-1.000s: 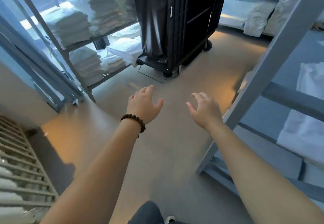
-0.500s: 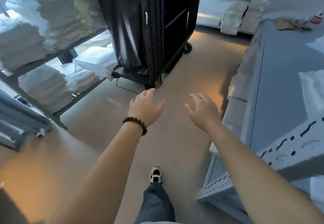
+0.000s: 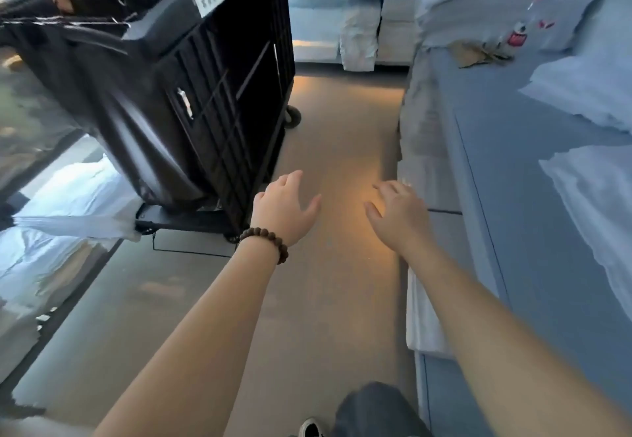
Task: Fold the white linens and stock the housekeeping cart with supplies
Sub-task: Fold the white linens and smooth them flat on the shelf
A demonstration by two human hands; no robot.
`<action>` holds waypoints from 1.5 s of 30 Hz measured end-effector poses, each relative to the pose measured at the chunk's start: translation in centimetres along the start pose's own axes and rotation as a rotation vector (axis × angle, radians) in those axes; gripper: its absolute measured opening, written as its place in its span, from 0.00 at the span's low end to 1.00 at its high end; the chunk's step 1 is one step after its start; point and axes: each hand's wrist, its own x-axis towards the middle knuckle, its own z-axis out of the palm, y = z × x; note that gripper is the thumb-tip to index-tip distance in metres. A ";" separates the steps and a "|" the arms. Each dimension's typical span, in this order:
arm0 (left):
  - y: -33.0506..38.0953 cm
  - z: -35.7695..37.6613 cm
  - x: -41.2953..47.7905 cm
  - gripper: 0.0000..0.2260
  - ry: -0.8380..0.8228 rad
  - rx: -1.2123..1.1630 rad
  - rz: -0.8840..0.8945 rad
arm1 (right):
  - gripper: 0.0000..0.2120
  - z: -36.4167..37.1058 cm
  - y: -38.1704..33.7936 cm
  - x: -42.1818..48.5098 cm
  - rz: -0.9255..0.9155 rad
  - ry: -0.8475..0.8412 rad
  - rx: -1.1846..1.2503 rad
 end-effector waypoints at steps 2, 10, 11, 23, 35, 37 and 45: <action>0.4 1.2 3.2 0.27 -0.032 0.008 0.033 | 0.20 0.3 1.8 2.3 0.055 0.011 0.009; 4.3 7.0 17.8 0.27 -0.131 0.007 0.128 | 0.20 2.2 10.6 13.7 0.219 0.072 0.050; 5.4 7.6 20.2 0.27 -0.140 0.007 0.151 | 0.20 2.1 12.0 15.4 0.234 0.087 0.039; 25.4 15.7 44.1 0.26 -0.219 -0.022 0.529 | 0.20 -5.1 29.1 31.6 0.529 0.222 -0.046; 39.8 23.0 49.7 0.27 -0.376 -0.080 0.867 | 0.20 -8.9 38.1 30.1 0.855 0.305 -0.111; 42.0 24.0 50.4 0.27 -0.393 -0.109 0.934 | 0.21 -9.5 39.1 30.2 0.910 0.321 -0.128; 49.3 27.6 56.5 0.28 -0.448 -0.158 1.170 | 0.21 -10.5 42.8 34.6 1.126 0.384 -0.202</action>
